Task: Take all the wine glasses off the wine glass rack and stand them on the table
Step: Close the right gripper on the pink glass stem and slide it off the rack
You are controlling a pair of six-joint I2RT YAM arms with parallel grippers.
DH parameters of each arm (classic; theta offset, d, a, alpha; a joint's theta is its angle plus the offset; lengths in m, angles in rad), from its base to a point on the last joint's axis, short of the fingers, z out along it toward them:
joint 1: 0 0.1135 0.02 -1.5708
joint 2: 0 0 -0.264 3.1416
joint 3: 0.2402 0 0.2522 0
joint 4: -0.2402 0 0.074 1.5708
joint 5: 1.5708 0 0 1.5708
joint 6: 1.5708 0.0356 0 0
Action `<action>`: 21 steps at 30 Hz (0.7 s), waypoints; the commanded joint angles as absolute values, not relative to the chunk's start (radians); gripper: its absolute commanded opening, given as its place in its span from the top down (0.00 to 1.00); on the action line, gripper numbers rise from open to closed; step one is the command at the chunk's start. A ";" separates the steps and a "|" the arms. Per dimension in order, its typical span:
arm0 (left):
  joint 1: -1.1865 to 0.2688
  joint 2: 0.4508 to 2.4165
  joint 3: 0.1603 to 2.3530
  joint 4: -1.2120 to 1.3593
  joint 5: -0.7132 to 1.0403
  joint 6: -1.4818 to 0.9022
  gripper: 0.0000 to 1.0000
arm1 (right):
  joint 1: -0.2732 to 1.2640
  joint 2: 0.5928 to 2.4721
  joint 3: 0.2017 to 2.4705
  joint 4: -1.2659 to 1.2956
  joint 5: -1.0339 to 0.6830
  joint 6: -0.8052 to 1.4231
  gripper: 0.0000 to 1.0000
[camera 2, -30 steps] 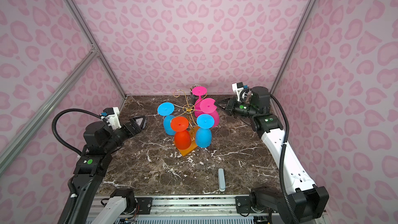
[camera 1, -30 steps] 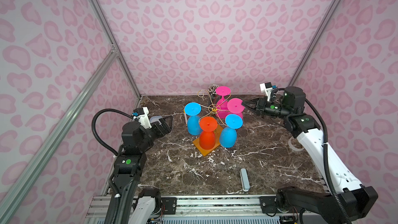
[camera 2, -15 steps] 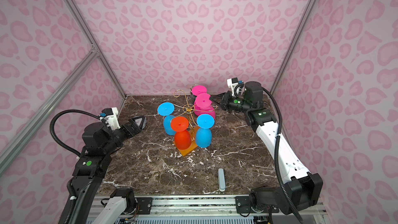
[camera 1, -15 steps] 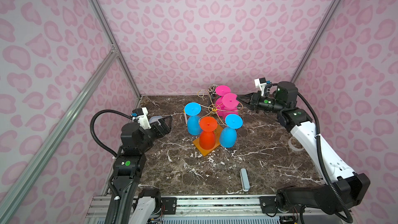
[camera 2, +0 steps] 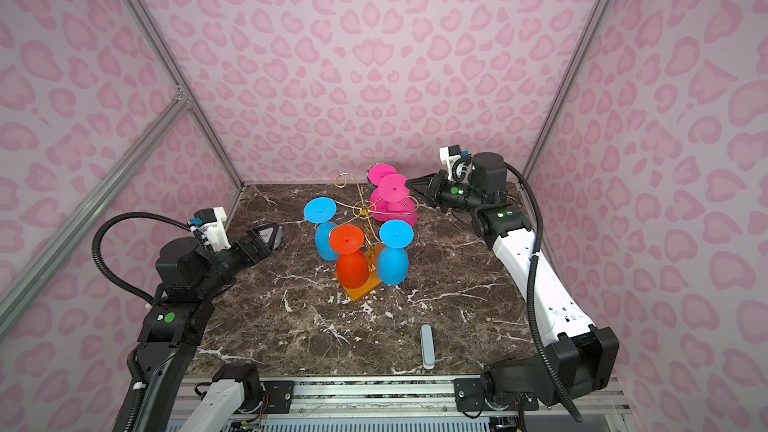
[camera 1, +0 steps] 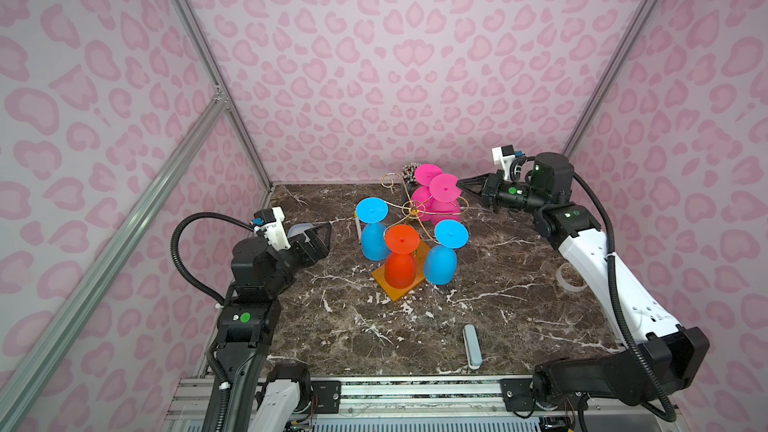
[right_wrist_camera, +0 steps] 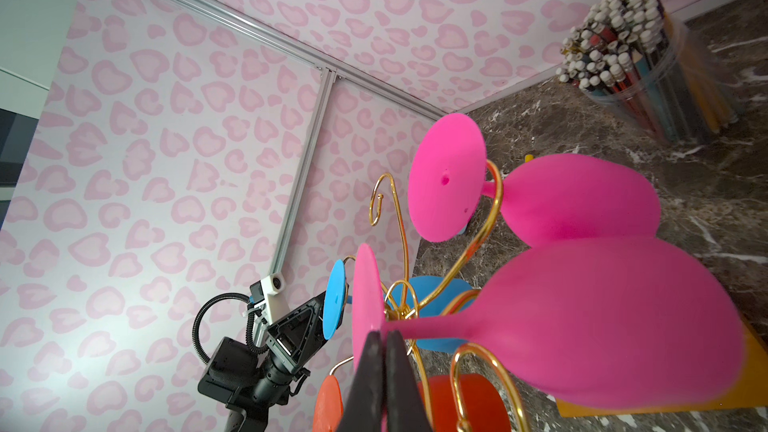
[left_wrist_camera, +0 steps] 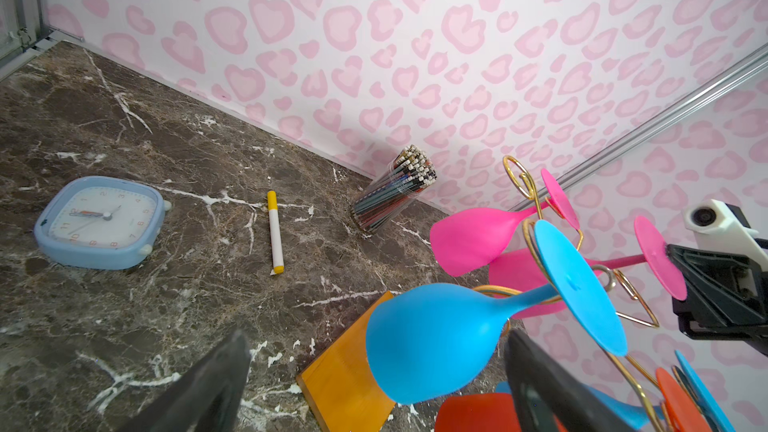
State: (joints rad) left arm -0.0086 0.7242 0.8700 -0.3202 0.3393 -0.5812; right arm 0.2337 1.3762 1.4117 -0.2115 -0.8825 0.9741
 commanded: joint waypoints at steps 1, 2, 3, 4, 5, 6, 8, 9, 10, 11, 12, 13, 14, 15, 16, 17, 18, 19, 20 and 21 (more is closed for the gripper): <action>-0.009 0.727 0.874 -0.327 0.337 -0.580 0.03 | 0.221 1.363 1.405 -0.204 -0.881 0.954 1.00; -0.009 0.729 0.875 -0.325 0.337 -0.580 0.03 | 0.213 1.361 1.404 -0.204 -0.881 0.956 1.00; -0.009 0.730 0.874 -0.325 0.339 -0.581 0.03 | 0.205 1.359 1.401 -0.204 -0.878 0.958 1.00; -0.009 0.731 0.876 -0.325 0.340 -0.580 0.03 | 0.199 1.359 1.400 -0.203 -0.877 0.959 1.00; -0.008 0.732 0.876 -0.325 0.340 -0.580 0.03 | 0.192 1.356 1.398 -0.202 -0.876 0.960 1.00; -0.009 0.730 0.874 -0.325 0.340 -0.580 0.03 | 0.189 1.356 1.399 -0.201 -0.875 0.960 1.00; -0.008 0.730 0.873 -0.325 0.339 -0.578 0.03 | 0.179 1.355 1.395 -0.202 -0.877 0.960 1.00; -0.009 0.730 0.871 -0.324 0.339 -0.578 0.03 | 0.174 1.355 1.394 -0.202 -0.875 0.960 1.00; -0.009 0.730 0.871 -0.325 0.339 -0.578 0.03 | 0.170 1.355 1.392 -0.202 -0.874 0.960 1.00; -0.009 0.732 0.871 -0.325 0.338 -0.578 0.03 | 0.164 1.354 1.391 -0.202 -0.875 0.960 1.00; -0.008 0.732 0.871 -0.325 0.339 -0.579 0.03 | 0.157 1.353 1.388 -0.204 -0.876 0.960 1.00; -0.009 0.732 0.872 -0.325 0.341 -0.578 0.03 | 0.154 1.351 1.388 -0.204 -0.877 0.960 1.00; -0.009 0.733 0.873 -0.325 0.341 -0.579 0.03 | 0.148 1.347 1.385 -0.202 -0.877 0.960 1.00; -0.008 0.733 0.874 -0.325 0.340 -0.578 0.03 | 0.144 1.344 1.383 -0.204 -0.880 0.959 1.00; -0.008 0.733 0.876 -0.325 0.340 -0.578 0.03 | 0.140 1.342 1.381 -0.205 -0.881 0.959 1.00; -0.009 0.734 0.877 -0.325 0.340 -0.578 0.03 | 0.133 1.339 1.381 -0.206 -0.881 0.959 1.00; -0.009 0.736 0.880 -0.325 0.342 -0.580 0.03 | 0.127 1.335 1.380 -0.207 -0.881 0.956 1.00; -0.009 0.738 0.884 -0.325 0.343 -0.580 0.03 | 0.121 1.332 1.379 -0.208 -0.882 0.957 1.00; -0.008 0.739 0.886 -0.325 0.343 -0.581 0.03 | 0.115 1.328 1.376 -0.210 -0.883 0.956 1.00; -0.009 0.739 0.889 -0.325 0.344 -0.581 0.03 | 0.108 1.324 1.375 -0.212 -0.882 0.954 1.00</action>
State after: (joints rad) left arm -0.0086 0.7364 0.8711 -0.3344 0.3397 -0.5812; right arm 0.1196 1.3327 1.3823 -0.2306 -0.8734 0.9714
